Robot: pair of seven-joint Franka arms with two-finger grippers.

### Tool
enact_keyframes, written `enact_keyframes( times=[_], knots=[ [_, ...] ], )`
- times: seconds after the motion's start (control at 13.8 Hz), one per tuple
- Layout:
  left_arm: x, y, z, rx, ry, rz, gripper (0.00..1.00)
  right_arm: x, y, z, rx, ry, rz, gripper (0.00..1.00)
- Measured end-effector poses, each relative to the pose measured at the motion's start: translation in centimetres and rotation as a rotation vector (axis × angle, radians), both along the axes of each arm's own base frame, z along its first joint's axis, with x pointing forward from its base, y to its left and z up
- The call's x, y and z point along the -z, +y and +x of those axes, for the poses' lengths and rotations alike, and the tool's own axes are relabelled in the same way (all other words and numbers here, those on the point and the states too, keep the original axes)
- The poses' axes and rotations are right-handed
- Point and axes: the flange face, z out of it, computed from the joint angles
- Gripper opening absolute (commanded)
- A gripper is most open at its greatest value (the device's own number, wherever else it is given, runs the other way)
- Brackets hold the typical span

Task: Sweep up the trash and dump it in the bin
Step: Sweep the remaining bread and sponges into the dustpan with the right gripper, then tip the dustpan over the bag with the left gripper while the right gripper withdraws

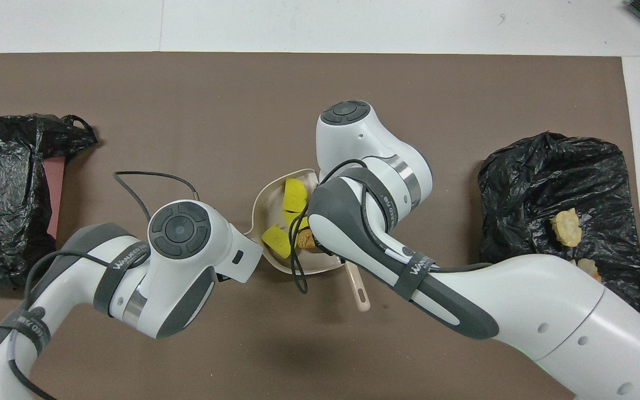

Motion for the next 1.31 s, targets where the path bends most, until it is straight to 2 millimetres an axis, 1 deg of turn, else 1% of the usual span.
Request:
enact_keyframes(
  times=[0.15, 0.22, 0.29, 0.44, 0.51, 0.58, 0.73, 0.87, 0.95, 1.09, 1.24, 1.31],
  knots=[
    [0.0, 0.0, 0.0, -0.001, -0.001, -0.001, 0.00, -1.0, -2.0, 0.4, 0.018, 0.015, -0.031, 0.00],
    [0.0, 0.0, 0.0, -0.001, -0.001, -0.001, 0.00, -1.8, -2.7, 0.4, 0.037, 0.022, -0.060, 0.00],
    [0.0, 0.0, 0.1, -0.001, -0.001, -0.001, 0.00, -3.0, -3.3, 0.1, 0.059, 0.027, -0.096, 0.00],
    [0.0, 0.5, 0.3, -0.004, -0.002, -0.002, 0.00, -6.3, -3.5, -1.6, 0.102, 0.046, -0.157, 0.00],
    [0.0, 0.8, 0.5, 0.000, -0.004, -0.003, 0.00, -7.2, -3.2, -2.7, 0.117, 0.055, -0.180, 0.00],
    [0.0, 1.1, 0.8, 0.001, -0.006, -0.005, 0.00, -7.4, -2.8, -4.0, 0.118, 0.061, -0.208, 0.00],
    [0.1, 1.8, 1.4, 0.013, -0.014, -0.010, 0.00, -6.3, -1.6, -7.6, 0.111, 0.080, -0.252, 0.00],
    [0.2, 3.2, 2.3, 0.040, -0.027, -0.019, 0.00, -4.2, -0.3, -10.6, 0.143, 0.037, -0.231, 0.00],
    [0.3, 4.5, 3.1, 0.048, -0.031, -0.027, 0.00, -3.1, -0.2, -12.1, 0.150, 0.020, -0.237, 0.00],
    [0.2, 7.0, 4.5, 0.069, -0.030, -0.048, 0.00, -2.2, 0.0, -14.2, 0.151, 0.008, -0.249, 0.00],
    [-0.7, 10.3, 6.2, 0.086, -0.035, -0.054, 0.00, -1.2, 1.4, -16.0, 0.181, -0.015, -0.240, 0.00],
    [-1.7, 11.8, 7.1, 0.092, -0.032, -0.054, 0.00, -0.4, 2.2, -16.9, 0.193, -0.035, -0.231, 0.00]
  ],
)
